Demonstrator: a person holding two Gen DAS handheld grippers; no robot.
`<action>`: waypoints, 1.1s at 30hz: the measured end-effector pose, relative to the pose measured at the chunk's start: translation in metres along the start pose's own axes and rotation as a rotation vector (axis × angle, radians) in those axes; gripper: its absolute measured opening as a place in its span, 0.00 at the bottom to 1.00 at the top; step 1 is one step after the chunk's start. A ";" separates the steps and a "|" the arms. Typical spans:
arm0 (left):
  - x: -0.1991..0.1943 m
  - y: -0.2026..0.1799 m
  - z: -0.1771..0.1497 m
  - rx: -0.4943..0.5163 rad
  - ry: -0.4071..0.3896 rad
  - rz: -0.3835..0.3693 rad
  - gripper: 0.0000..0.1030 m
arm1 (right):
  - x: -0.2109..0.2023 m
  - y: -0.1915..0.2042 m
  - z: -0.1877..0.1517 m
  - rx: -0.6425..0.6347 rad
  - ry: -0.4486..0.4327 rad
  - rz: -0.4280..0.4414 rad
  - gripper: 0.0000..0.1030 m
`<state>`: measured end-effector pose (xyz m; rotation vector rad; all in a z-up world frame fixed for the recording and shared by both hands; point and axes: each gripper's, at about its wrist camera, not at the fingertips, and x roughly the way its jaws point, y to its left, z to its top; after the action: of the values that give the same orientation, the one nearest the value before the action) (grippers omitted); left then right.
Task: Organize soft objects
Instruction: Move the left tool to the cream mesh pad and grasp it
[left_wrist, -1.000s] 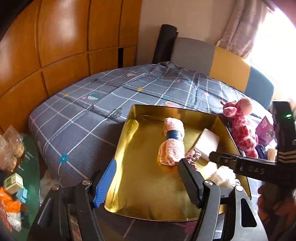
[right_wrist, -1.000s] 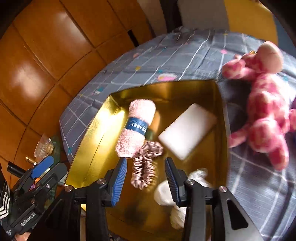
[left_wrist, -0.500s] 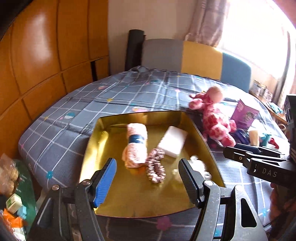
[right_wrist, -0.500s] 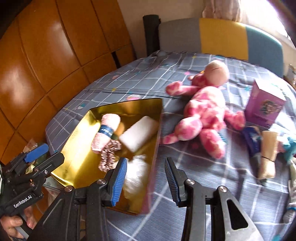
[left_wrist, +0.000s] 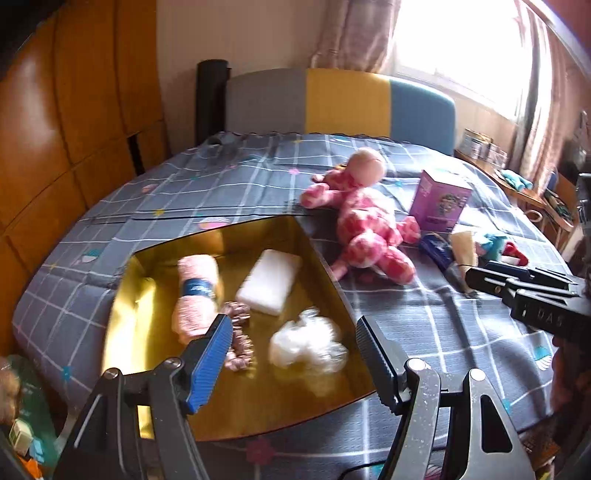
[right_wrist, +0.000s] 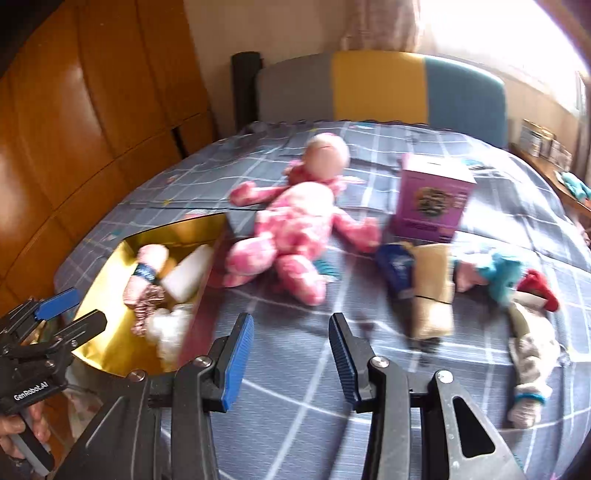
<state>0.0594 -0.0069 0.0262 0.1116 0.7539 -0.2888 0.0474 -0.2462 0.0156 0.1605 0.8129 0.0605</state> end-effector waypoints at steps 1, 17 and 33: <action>0.002 -0.004 0.002 0.005 0.004 -0.012 0.68 | -0.003 -0.010 0.000 0.013 -0.004 -0.022 0.41; 0.039 -0.097 0.029 0.124 0.059 -0.210 0.61 | -0.043 -0.172 -0.006 0.224 -0.067 -0.317 0.41; 0.134 -0.223 0.051 0.190 0.240 -0.332 0.60 | -0.032 -0.226 -0.020 0.427 -0.068 -0.197 0.41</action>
<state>0.1197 -0.2590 -0.0282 0.2036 0.9835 -0.6725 0.0096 -0.4702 -0.0126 0.4811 0.7625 -0.3048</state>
